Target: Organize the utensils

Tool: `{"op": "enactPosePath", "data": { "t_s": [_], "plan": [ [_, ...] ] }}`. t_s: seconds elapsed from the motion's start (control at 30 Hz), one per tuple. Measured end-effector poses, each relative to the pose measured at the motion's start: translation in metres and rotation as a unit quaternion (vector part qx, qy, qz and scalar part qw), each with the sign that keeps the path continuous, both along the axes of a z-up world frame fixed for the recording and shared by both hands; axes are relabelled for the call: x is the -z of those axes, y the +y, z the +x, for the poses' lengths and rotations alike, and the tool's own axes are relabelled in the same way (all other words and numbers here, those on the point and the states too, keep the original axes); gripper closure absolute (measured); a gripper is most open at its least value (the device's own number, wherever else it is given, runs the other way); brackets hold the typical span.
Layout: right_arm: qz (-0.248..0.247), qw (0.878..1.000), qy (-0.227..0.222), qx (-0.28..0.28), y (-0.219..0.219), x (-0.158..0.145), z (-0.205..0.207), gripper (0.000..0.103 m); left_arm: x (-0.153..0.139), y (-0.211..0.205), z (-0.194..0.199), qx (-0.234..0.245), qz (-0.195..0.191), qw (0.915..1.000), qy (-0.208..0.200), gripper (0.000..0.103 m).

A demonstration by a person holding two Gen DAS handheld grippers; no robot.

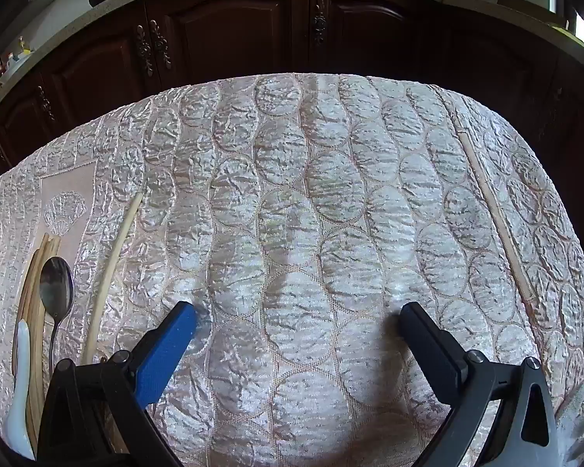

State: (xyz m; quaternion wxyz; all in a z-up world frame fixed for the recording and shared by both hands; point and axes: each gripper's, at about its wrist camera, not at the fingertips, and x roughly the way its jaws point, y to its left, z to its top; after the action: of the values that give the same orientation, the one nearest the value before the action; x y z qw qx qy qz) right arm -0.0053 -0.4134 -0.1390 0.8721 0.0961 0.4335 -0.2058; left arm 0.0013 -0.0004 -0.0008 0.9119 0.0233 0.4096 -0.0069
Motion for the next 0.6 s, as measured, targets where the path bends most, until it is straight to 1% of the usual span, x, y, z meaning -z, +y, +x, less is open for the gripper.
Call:
{"op": "enactPosePath", "data": {
  "t_s": [0.07,0.1,0.13,0.17,0.27,0.33,0.4,0.43,0.47,0.53,0.6],
  "plan": [
    [0.001,1.000,0.000,0.000,0.000,0.000,0.000,0.000,0.002,0.000,0.002,0.002,0.009,0.9998,0.019,0.053],
    [0.001,1.000,0.000,0.000,0.000,0.000,0.000,0.000,0.005,-0.007,0.006,0.012,0.023,0.9990,0.036,0.053],
    [0.001,1.000,0.000,0.000,0.000,0.000,0.000,0.000,0.005,-0.027,0.000,0.019,0.055,0.9981,0.024,0.053],
    [0.001,1.000,0.000,0.000,0.000,0.000,0.000,0.000,0.004,-0.034,-0.016,0.020,0.057,0.9982,0.004,0.053],
    [0.002,1.000,0.002,0.000,0.000,0.000,0.000,0.000,0.000,-0.049,-0.030,0.028,0.045,0.9984,0.017,0.053],
    [0.005,1.000,0.009,-0.004,-0.001,-0.001,0.001,0.000,-0.007,-0.048,-0.033,0.039,0.023,0.9987,0.026,0.053],
    [0.003,1.000,0.021,-0.001,0.002,-0.006,-0.003,0.003,-0.013,-0.048,-0.033,0.046,0.018,0.9984,0.026,0.053],
    [0.004,1.000,0.028,0.001,0.006,-0.012,-0.008,0.005,-0.017,-0.050,-0.033,0.051,0.015,0.9983,0.023,0.053],
    [0.007,1.000,0.026,-0.001,0.012,-0.023,-0.015,0.005,-0.018,-0.051,-0.034,0.056,0.010,0.9982,0.018,0.053],
    [0.009,1.000,0.008,-0.009,0.026,-0.044,-0.031,0.005,-0.022,-0.058,-0.037,0.062,0.003,0.9980,0.006,0.053],
    [0.012,1.000,0.002,-0.012,0.042,-0.069,-0.044,0.005,-0.027,-0.063,-0.038,0.066,-0.001,0.9978,-0.003,0.053]
  ]
}}
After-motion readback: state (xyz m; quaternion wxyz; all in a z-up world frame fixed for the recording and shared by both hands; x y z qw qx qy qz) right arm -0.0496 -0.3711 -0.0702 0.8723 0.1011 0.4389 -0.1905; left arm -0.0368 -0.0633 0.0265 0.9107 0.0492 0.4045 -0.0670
